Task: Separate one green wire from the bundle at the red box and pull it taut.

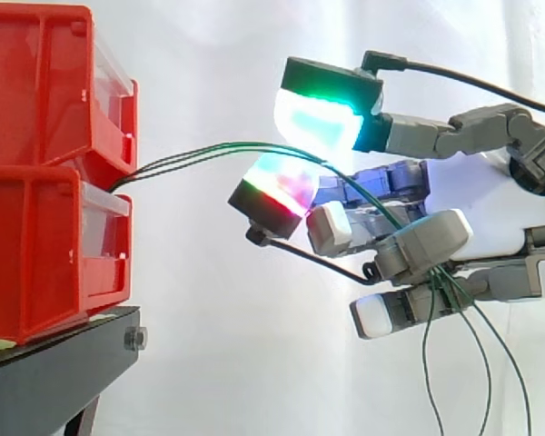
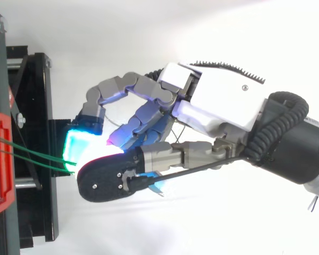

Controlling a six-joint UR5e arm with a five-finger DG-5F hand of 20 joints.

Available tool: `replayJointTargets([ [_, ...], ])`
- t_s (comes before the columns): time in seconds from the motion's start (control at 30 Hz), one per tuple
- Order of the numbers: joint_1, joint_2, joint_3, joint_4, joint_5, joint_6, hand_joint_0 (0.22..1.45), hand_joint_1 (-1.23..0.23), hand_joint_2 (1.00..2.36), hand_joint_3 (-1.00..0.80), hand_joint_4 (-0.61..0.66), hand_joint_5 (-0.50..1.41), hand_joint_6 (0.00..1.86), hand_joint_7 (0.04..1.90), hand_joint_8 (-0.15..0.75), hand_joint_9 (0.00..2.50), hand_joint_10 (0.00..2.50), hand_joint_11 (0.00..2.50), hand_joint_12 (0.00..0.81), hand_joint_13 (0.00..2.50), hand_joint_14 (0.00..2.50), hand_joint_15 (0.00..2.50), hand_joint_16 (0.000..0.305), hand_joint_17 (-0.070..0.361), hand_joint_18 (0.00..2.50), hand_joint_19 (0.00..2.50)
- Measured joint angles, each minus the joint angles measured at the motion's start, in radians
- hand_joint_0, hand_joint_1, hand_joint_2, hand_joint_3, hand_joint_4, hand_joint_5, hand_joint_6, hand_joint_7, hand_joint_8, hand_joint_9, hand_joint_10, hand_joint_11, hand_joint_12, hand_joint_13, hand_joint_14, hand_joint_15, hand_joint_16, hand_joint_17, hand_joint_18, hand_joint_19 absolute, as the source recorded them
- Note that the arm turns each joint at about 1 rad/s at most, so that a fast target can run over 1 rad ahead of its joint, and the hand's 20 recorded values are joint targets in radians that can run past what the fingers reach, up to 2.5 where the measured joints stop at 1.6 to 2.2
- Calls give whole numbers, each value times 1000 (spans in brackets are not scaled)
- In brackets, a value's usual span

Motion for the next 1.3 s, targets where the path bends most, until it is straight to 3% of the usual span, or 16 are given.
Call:
replayJointTargets([
  [0.2,-3,0,15,-31,-1,5,652,-762,1016,-273,-86,-201,910,1071,236,1130,21,941,296,1537,23,1275,51,115,951,670],
  [0.47,-2,0,17,-38,-1,6,712,-838,1000,-500,-91,-197,908,1035,218,1097,21,928,307,1484,25,1234,50,112,940,635],
  [0.83,-5,0,17,-40,-1,11,703,-846,1000,-500,-68,-189,902,1014,213,1101,21,925,311,1472,27,1201,48,107,937,628],
  [1.0,-5,0,18,-49,-1,22,669,-792,1000,-500,-54,-186,901,1034,216,1138,21,930,302,1490,27,1220,48,107,941,638],
  [1.1,-5,0,18,-54,-1,26,580,-684,1000,-500,-35,-182,899,1039,221,1240,22,1046,286,1613,21,1328,49,111,985,658],
  [1.3,-5,0,18,-56,-2,27,506,-661,1000,-500,-11,-185,902,1019,232,1329,16,1266,282,1729,8,1465,53,119,1041,658],
])
